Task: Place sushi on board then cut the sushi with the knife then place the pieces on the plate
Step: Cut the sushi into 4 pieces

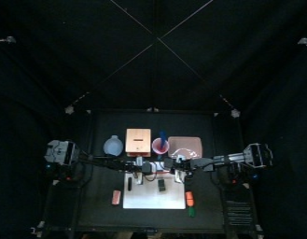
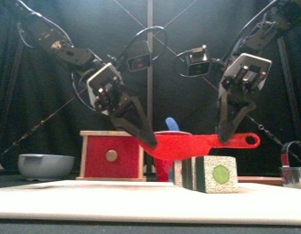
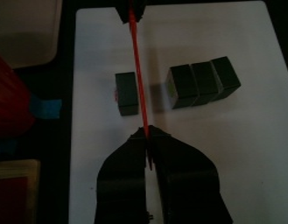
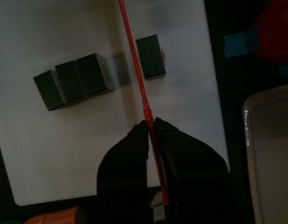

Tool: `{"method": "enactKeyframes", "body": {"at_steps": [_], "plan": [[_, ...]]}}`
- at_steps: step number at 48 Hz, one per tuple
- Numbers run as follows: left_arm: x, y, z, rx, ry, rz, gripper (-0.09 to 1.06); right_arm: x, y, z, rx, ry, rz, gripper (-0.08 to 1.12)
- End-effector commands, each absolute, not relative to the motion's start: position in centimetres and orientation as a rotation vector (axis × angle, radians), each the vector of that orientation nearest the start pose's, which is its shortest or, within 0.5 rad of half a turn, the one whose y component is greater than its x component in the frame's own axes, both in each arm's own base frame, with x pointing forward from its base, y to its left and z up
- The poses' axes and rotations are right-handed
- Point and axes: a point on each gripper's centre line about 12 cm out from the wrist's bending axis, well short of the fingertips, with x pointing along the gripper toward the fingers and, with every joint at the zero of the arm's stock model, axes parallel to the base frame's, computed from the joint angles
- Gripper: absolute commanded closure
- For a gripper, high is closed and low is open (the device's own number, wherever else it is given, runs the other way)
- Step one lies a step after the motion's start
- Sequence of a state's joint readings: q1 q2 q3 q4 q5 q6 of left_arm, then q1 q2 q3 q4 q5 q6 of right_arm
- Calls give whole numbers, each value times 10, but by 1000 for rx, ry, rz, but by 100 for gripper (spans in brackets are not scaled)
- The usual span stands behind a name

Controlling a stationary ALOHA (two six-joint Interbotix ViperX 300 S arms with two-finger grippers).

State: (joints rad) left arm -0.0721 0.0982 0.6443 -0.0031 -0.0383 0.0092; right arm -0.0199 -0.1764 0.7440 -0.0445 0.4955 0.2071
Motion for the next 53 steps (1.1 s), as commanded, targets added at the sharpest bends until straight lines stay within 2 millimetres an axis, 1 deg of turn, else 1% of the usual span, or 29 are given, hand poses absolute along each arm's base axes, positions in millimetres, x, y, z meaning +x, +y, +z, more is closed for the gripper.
{"method": "enactKeyframes", "body": {"at_steps": [1, 9, 15, 27, 42, 53], "plan": [[400, -51, 161, 47, 648, -125, 61, 317, -1, 188, 177, 997, -107, 67], [401, -71, 161, 31, 649, -160, 61, 316, 16, 186, 206, 1000, -65, 67], [403, -79, 159, 5, 655, -164, 61, 313, 22, 182, 217, 1011, -52, 67], [403, -79, 153, -3, 673, -161, 61, 311, 24, 177, 233, 1012, -51, 67], [405, -82, 154, -14, 669, -161, 61, 311, 27, 174, 239, 1021, -45, 67], [405, -82, 149, -12, 681, -162, 61, 312, 28, 167, 238, 1044, -47, 67]]}}
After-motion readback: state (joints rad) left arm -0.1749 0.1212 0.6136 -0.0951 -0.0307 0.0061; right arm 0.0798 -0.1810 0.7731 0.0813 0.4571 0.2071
